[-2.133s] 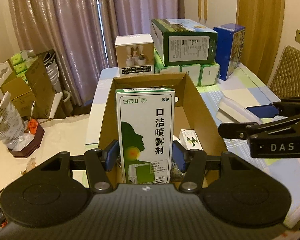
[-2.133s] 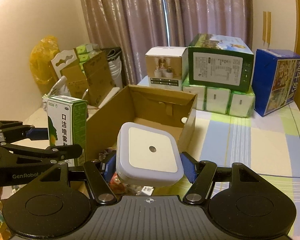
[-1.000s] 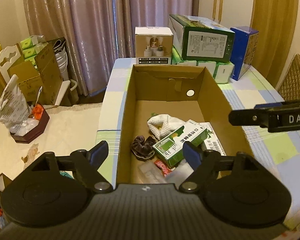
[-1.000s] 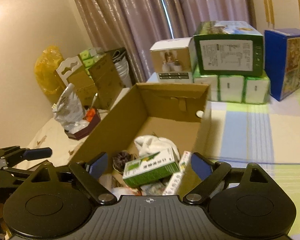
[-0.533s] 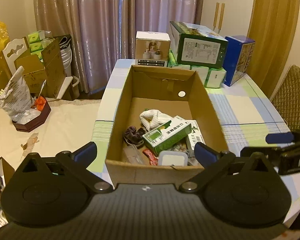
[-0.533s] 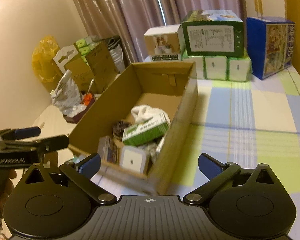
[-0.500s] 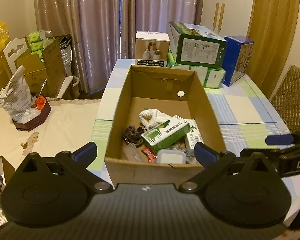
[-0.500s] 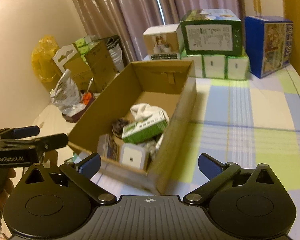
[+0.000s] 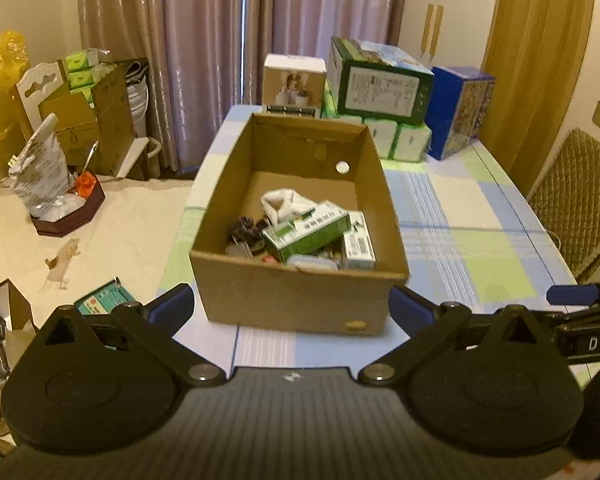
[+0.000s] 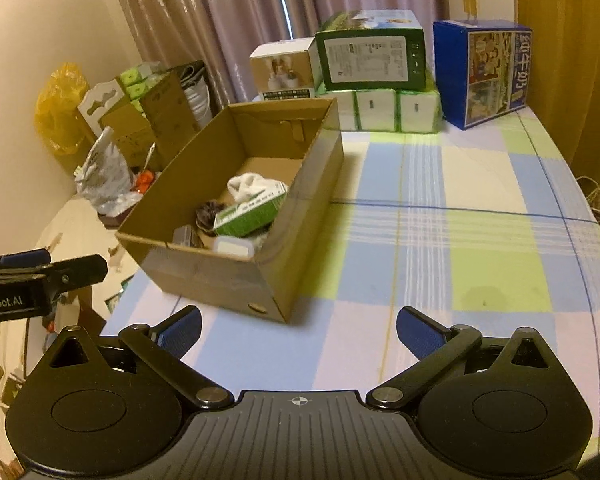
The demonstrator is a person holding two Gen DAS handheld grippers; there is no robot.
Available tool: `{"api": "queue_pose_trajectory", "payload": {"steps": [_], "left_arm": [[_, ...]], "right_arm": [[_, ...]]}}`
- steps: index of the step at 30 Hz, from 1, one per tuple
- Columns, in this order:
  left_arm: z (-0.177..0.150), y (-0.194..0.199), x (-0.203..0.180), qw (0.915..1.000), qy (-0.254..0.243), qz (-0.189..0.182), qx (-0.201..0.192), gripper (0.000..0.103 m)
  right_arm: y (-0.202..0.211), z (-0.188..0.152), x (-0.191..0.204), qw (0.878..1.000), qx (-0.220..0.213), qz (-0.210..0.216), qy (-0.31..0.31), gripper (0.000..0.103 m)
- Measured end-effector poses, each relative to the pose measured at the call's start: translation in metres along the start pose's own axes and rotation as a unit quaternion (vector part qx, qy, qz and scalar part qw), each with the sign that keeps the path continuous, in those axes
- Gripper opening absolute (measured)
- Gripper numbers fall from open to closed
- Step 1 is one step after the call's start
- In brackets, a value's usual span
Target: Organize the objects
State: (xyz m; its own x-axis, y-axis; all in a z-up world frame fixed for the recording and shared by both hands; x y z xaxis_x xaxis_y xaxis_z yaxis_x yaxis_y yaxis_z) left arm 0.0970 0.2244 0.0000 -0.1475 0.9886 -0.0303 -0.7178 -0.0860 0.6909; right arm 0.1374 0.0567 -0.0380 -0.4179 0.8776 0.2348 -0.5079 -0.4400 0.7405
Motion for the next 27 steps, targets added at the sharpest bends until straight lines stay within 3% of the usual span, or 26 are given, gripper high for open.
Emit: {"api": "queue_pose_trajectory", "payload": {"steps": [10,27], "left_arm": [[-0.024,0.009,-0.007,0.9997,0.012,-0.004,0.022,0.101],[-0.025,0.010,-0.007,0.9997,0.006,-0.002,0.023,0.101]], "right_arm": [[0.004,-0.019,-0.005,1.000,0.010,-0.007,0.005,0.101],[0.006,-0.011,-0.008,1.000,-0.005,-0.014,0.000,0.101]]}}
Point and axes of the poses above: each gripper's, at about its wrist camera, not at the fingertips, and y roughly against the way its jaws point, x to its left, z to its top, the point moved 10 cm from there along -y, roughly the way its jaws point, and after that the axes turned 2 degrees about -y, right-handed, at the moved point
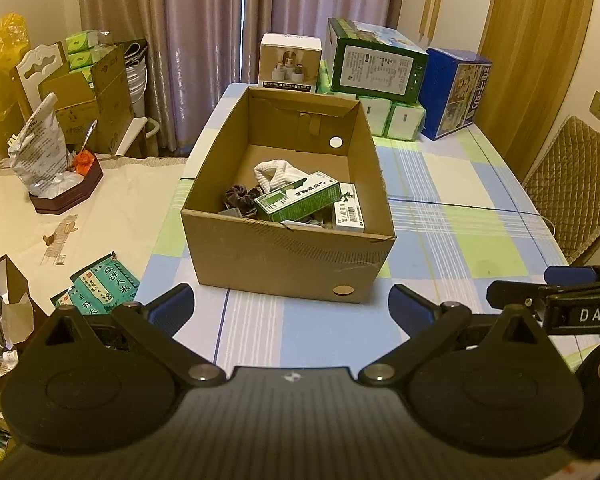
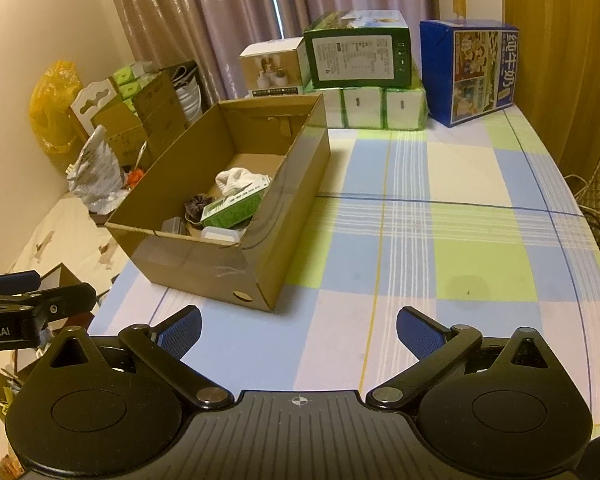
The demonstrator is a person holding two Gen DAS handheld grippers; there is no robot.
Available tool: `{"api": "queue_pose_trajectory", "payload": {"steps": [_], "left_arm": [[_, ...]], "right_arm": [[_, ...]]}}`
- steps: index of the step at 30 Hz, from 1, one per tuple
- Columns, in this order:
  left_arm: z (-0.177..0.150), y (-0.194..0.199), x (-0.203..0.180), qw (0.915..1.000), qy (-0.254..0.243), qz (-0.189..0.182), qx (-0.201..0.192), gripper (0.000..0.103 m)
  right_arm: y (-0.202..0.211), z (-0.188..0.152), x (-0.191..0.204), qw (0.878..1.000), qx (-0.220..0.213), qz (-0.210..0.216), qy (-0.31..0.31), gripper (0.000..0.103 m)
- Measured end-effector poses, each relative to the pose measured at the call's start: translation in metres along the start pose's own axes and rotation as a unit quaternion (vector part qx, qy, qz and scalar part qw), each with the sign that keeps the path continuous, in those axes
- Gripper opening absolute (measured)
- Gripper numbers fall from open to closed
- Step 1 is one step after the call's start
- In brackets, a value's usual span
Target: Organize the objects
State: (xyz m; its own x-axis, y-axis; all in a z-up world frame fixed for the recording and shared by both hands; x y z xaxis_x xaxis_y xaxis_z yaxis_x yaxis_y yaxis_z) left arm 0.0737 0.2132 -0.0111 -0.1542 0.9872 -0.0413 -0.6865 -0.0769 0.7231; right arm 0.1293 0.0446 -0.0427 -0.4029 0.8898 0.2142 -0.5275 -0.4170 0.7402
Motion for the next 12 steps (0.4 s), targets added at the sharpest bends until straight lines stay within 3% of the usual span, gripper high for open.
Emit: {"api": "queue_pose_trajectory", "payload": {"steps": [12], "left_arm": [[0.0035,0.0002,-0.0022,1.0000,0.004,-0.004,-0.008,0.102]], "right_arm": [[-0.0028,0.0004,0.0018,1.000,0.003,0.000,0.005,0.101]]}}
Point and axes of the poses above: each gripper's, at about its wrist camera, not at the fingertips, and y roughly against the way its jaws point, x to its left, z to its top, the point moved 10 cm from there along -y, roughly the way its jaws point, and after that the axes turned 2 degrees about -y, right-handed, at the moved point
